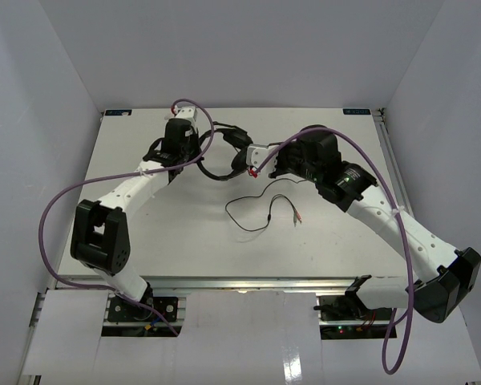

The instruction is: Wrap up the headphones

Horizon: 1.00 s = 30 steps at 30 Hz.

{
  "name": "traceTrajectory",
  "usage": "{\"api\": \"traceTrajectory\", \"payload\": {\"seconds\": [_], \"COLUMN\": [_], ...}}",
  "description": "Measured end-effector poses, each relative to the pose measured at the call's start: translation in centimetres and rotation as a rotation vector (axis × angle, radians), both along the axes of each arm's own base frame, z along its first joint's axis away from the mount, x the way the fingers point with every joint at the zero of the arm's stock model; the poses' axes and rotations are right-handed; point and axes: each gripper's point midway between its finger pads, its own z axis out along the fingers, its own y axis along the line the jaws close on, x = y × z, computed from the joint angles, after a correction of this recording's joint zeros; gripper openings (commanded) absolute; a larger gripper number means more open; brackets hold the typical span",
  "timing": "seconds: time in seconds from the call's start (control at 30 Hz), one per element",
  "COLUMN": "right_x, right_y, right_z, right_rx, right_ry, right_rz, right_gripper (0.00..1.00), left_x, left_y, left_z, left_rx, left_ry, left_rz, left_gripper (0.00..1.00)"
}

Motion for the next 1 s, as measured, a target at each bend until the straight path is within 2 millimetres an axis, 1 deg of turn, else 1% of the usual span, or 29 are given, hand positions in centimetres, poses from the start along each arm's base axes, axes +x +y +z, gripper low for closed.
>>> {"api": "traceTrajectory", "payload": {"seconds": [0.1, 0.17, 0.27, 0.33, 0.4, 0.47, 0.6, 0.7, 0.77, 0.87, 1.0], "right_x": [-0.2, -0.3, -0.1, -0.2, -0.8, -1.5, -2.8, -3.3, -3.5, -3.8, -3.9], "right_y": [0.2, 0.4, 1.3, 2.1, 2.7, 3.1, 3.5, 3.3, 3.1, 2.9, 2.8], "right_z": [0.0, 0.6, 2.9, 4.3, 4.8, 4.4, 2.8, 1.8, 1.0, 0.3, 0.1], "right_rx": [-0.003, 0.001, 0.032, 0.056, 0.066, 0.054, 0.01, -0.012, -0.031, -0.049, -0.053], "right_ry": [0.007, 0.006, -0.019, -0.035, -0.037, -0.022, 0.028, 0.047, 0.059, 0.074, 0.079], "right_rz": [0.016, 0.028, 0.052, 0.081, 0.115, 0.158, 0.224, 0.24, 0.243, 0.246, 0.247], "right_gripper": [0.08, 0.08, 0.08, 0.08, 0.08, 0.08, 0.08, 0.08, 0.08, 0.08, 0.08], "left_x": [0.8, 0.8, 0.3, -0.1, -0.2, -0.1, 1.2, 2.2, 2.7, 3.3, 3.8], "left_y": [-0.9, -1.9, -3.4, -4.1, -4.7, -4.9, -5.6, -6.1, -6.1, -5.8, -5.7], "left_z": [-1.1, -2.3, -4.0, -4.8, -5.0, -4.7, -2.1, -0.1, 0.8, 1.7, 2.2], "left_rx": [0.005, 0.011, 0.019, 0.021, 0.013, 0.003, -0.053, -0.139, -0.19, -0.234, -0.263], "left_ry": [0.016, 0.039, 0.077, 0.098, 0.106, 0.106, 0.056, 0.03, 0.018, 0.011, 0.008], "left_rz": [-0.015, -0.038, -0.076, -0.095, -0.109, -0.113, -0.099, -0.091, -0.082, -0.064, -0.049], "left_gripper": [0.0, 0.0, 0.0, 0.0, 0.0, 0.0, 0.0, 0.0, 0.0, 0.0, 0.0]}}
